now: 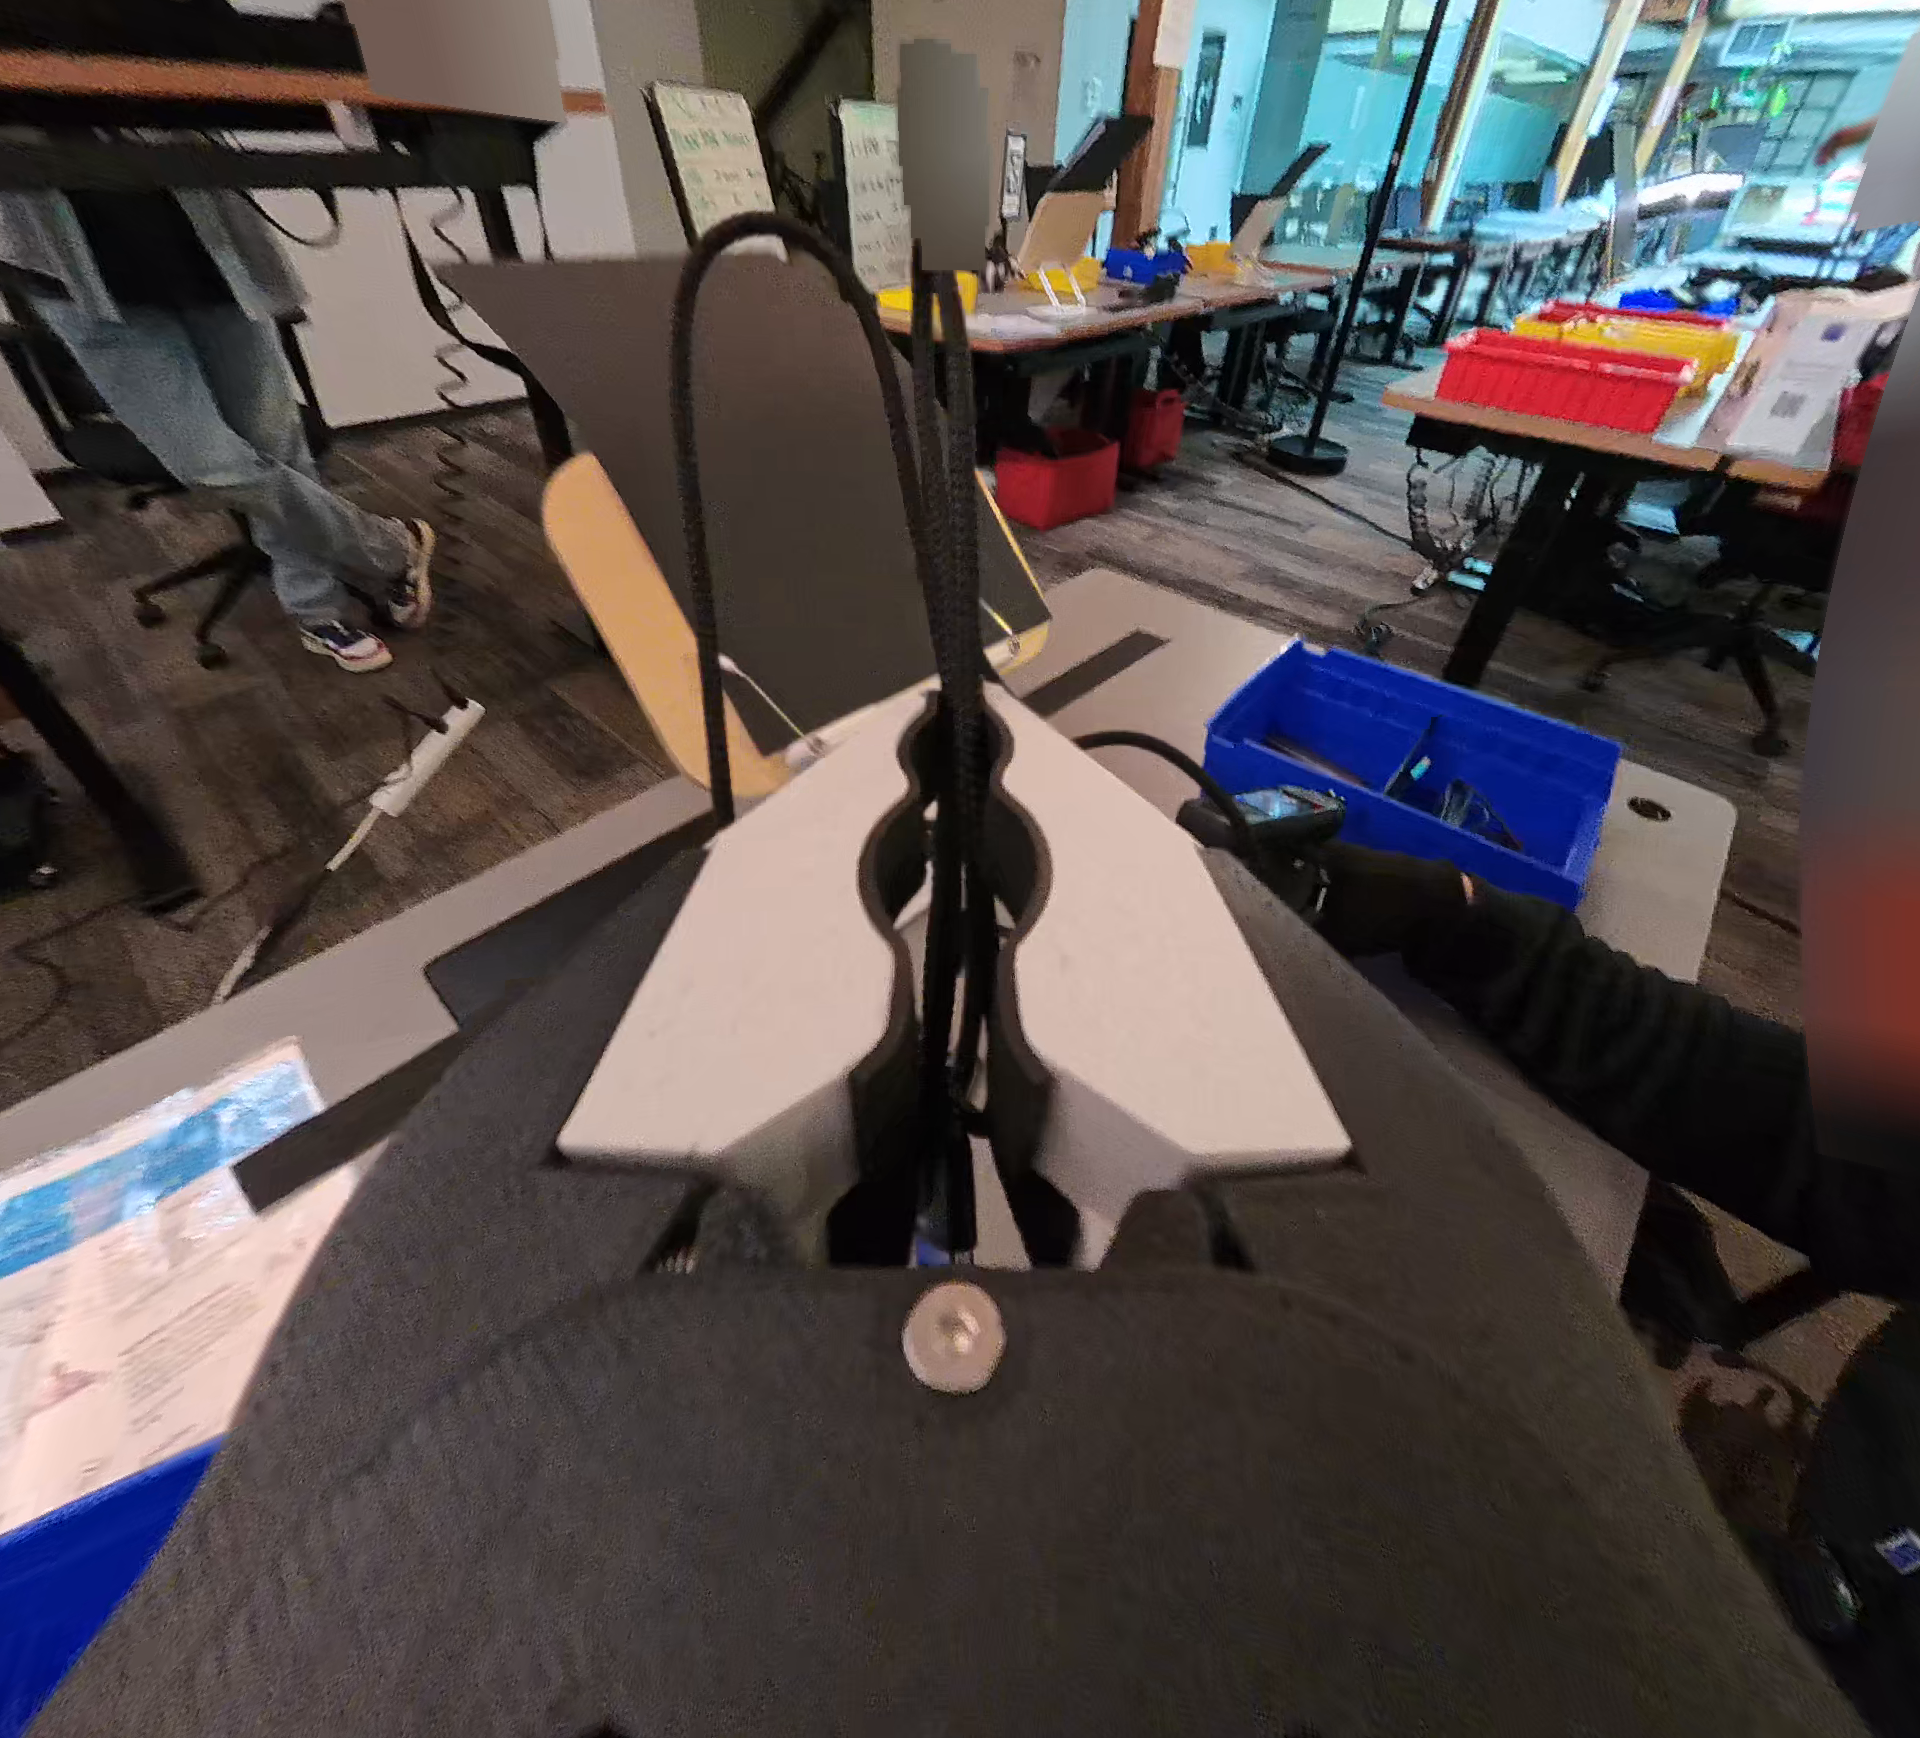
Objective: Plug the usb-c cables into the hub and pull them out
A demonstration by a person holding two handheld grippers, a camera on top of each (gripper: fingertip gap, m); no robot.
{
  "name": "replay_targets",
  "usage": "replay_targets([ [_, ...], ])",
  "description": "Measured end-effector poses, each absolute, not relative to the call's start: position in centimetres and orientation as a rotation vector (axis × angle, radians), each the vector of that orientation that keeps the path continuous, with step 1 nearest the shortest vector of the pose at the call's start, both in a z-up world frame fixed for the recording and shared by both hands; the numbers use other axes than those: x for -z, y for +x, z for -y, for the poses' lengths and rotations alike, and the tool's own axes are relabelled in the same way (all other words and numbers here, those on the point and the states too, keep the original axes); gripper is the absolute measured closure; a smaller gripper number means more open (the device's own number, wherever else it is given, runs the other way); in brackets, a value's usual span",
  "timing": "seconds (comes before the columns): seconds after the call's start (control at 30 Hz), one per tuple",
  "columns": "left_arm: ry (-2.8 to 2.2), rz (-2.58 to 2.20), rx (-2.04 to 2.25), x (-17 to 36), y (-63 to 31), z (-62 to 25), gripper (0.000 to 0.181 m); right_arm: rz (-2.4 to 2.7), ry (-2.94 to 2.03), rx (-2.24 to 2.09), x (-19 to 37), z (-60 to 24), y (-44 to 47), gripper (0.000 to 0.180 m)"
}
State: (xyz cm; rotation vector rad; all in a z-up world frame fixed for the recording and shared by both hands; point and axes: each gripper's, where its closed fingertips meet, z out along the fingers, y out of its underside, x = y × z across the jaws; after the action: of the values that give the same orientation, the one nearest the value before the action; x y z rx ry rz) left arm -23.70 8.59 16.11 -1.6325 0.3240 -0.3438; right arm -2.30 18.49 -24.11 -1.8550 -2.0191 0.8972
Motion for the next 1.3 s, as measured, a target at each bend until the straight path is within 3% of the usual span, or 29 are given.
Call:
replay_targets([
  [0.03,-1.607,-0.315,0.333,-17.3,-24.3,-7.9,0.18,1.975,-1.896,-0.895,24.1,-19.3,-2.0,0.177],
  [0.17,-1.557,-0.29,0.248,-20.7,-26.3,-5.4,0.18,1.826,-2.005,-0.873,24.1,-22.1,-0.9,0.177],
  [0.27,-1.615,-0.33,0.243,-19.5,-25.4,-5.3,0.18,1.817,-2.011,-0.816,24.0,-23.0,-0.4,0.175],
  [0.37,-1.673,-0.359,0.284,-16.7,-23.7,-6.2,0.179,1.831,-1.98,-0.796,23.3,-22.8,-0.2,0.129],
  [0.57,-1.784,-0.411,0.492,-10.1,-19.6,-8.1,0.18,1.822,-1.74,-0.965,18.2,-20.9,-0.4,0.098],
  [0.8,-2.098,-0.515,0.606,1.3,-16.3,-9.1,0.18,1.768,-1.606,-1.053,15.5,-20.1,-1.5,0.107],
  [1.03,-2.433,-0.56,0.527,13.2,-16.7,-7.6,0.18,1.894,-1.599,-0.99,17.8,-18.5,-2.8,0.113],
  [1.3,-2.619,-0.576,0.587,19.6,-17.0,-5.1,0.177,1.998,-1.403,-1.077,17.1,-14.2,-5.1,0.118],
])
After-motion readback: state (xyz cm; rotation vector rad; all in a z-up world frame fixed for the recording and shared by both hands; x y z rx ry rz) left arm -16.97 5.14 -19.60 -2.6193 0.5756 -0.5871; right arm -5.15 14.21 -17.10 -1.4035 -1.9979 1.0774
